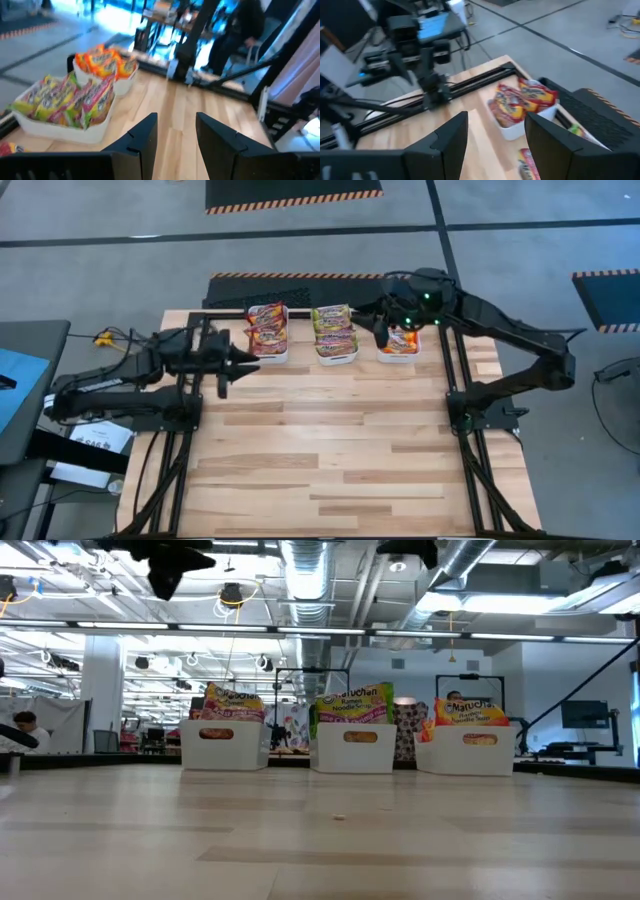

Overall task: Sort Maruchan noodles
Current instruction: Return to Home Position

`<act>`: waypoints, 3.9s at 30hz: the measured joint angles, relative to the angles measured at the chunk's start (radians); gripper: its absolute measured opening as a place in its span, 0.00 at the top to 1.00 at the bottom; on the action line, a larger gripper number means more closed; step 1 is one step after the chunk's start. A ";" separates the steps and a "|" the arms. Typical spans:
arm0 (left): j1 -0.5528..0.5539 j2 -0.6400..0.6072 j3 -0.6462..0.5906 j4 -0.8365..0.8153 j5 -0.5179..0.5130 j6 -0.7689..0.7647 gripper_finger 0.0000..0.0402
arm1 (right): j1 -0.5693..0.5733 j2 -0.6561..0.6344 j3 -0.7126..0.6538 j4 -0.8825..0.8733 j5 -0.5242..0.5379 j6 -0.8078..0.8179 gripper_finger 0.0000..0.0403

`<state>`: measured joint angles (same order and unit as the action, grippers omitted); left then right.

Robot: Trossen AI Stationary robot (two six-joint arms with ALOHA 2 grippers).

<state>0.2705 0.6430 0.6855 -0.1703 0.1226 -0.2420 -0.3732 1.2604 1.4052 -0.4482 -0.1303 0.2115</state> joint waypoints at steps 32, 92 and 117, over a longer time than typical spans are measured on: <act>-0.054 -0.640 -0.603 -0.012 -0.282 0.017 0.70 | 0.007 -0.238 -0.001 0.084 0.000 -0.063 0.45; -0.054 -0.630 -0.619 0.035 -0.276 -0.061 0.72 | 0.183 -1.257 -1.290 0.472 0.100 -0.033 0.45; -0.054 -0.630 -0.619 0.034 -0.277 -0.061 0.72 | 0.345 -1.246 -1.398 0.482 0.159 0.003 0.45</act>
<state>0.2161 0.0132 0.0666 -0.1360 -0.1539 -0.3035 -0.0280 0.0143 0.0074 0.0334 0.0284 0.2148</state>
